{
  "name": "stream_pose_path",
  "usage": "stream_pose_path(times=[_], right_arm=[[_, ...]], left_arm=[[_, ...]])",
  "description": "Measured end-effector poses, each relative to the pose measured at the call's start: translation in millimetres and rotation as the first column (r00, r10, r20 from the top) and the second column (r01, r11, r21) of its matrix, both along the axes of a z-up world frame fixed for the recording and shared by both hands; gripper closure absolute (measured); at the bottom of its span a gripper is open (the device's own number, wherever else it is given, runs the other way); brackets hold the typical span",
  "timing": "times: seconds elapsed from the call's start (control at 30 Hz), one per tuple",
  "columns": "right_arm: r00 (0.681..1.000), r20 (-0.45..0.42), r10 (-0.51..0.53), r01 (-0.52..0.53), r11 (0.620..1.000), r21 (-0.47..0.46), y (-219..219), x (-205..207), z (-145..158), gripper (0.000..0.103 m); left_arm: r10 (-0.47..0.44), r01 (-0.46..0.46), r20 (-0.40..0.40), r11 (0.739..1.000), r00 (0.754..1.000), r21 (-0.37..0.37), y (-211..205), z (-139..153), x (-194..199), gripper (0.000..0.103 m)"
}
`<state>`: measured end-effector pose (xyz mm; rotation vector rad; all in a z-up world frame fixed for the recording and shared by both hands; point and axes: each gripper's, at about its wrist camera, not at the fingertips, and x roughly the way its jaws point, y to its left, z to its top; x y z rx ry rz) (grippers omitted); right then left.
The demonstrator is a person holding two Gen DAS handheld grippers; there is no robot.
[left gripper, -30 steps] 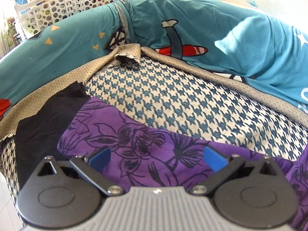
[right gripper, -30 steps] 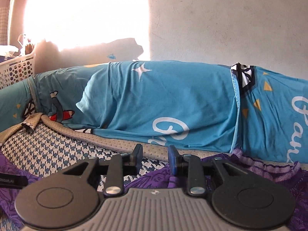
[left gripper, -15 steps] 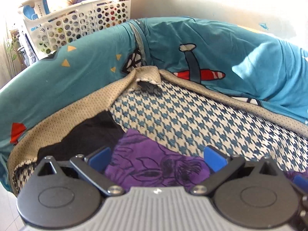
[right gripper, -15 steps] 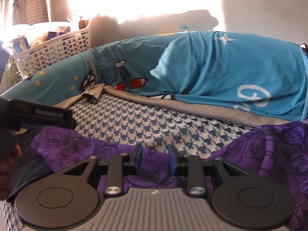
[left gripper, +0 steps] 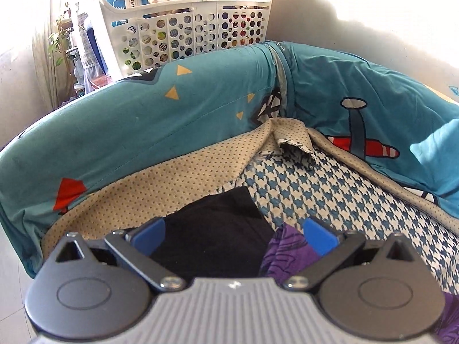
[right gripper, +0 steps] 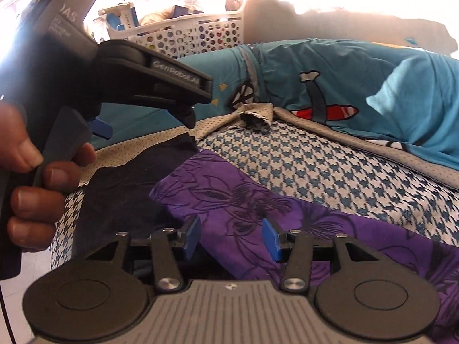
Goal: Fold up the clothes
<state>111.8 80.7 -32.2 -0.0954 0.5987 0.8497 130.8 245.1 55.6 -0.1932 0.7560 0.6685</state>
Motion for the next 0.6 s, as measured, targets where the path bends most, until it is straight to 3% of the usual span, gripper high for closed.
stream_pose_path(times=[0.17, 0.3, 0.33, 0.4, 0.47, 0.6], right_arm=[[0.996, 0.039, 0.084, -0.083, 0.996, -0.037, 28.6, -3.4, -5.5, 0.045], [0.996, 0.068, 0.056, -0.052, 0.996, -0.066, 41.5, -0.7, -15.4, 0.044], [0.996, 0.07, 0.046, -0.041, 0.997, -0.068, 43.9, 1.0, -17.9, 0.046], [0.999, 0.04, 0.013, -0.011, 0.999, -0.043, 43.3, 6.8, -19.7, 0.069], [1.0, 0.018, -0.01, 0.01, 1.0, -0.011, 38.9, 10.7, -18.2, 0.085], [0.999, -0.038, 0.001, 0.002, 0.995, 0.101, 27.7, 12.2, -5.9, 0.093]], left_arm=[[0.011, -0.011, 0.025, 1.0, 1.0, -0.011, 6.3, 5.5, -4.6, 0.0], [0.006, -0.005, 0.029, 1.0, 1.0, -0.02, 7.5, 7.3, -5.4, 0.0], [0.003, -0.002, 0.03, 1.0, 1.0, -0.02, 7.2, 7.9, -5.6, 0.0], [0.001, 0.0, 0.037, 1.0, 0.999, -0.019, 6.4, 10.4, -6.5, 0.0], [0.0, 0.0, 0.046, 1.0, 0.999, -0.017, 5.7, 13.9, -8.0, 0.0], [0.019, -0.018, 0.096, 1.0, 0.995, -0.008, 6.3, 29.4, -16.8, 0.0]])
